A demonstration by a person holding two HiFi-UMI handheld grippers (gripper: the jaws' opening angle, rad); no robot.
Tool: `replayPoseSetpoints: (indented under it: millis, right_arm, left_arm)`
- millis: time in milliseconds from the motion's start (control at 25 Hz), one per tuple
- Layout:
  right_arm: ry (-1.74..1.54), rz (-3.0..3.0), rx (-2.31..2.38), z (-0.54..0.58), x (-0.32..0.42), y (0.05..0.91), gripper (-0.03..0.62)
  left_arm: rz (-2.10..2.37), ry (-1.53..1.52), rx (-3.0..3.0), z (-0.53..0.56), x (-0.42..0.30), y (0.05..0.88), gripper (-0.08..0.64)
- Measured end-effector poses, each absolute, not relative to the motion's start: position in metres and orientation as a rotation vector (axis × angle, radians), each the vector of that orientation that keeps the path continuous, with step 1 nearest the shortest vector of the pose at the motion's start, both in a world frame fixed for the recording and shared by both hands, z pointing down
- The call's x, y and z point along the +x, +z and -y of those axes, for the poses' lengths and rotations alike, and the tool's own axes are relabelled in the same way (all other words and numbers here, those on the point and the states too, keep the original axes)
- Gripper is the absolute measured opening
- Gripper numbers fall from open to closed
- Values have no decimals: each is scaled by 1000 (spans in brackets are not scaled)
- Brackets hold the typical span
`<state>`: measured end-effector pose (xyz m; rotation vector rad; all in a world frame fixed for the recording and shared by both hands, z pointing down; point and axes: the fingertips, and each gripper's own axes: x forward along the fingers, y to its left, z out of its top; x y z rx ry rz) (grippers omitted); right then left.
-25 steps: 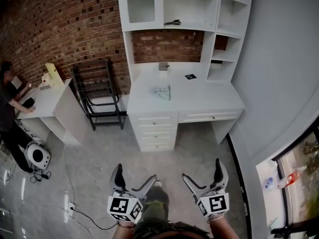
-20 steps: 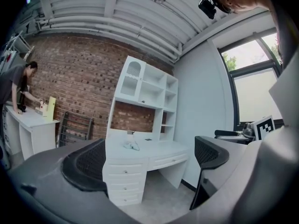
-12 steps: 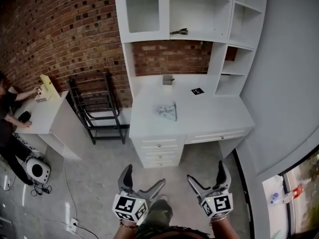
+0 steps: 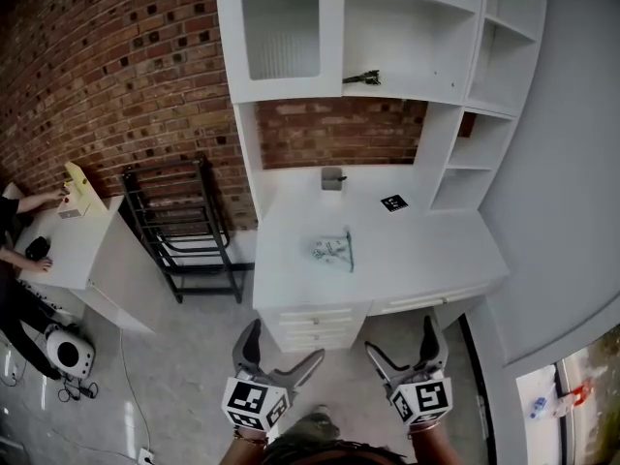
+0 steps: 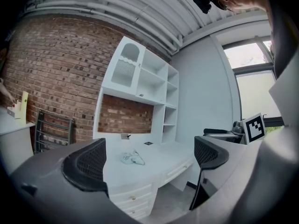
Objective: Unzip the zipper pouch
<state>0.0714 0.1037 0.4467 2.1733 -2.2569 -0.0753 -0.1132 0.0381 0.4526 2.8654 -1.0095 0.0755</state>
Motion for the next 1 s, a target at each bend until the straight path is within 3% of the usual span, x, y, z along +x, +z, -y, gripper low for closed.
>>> replayPoseSetpoints:
  millis: [1000]
  right_arm:
    - [-36,2254,2154,34,140,452,561]
  left_arm:
    - [1015,123,2806,87,-59,475,566]
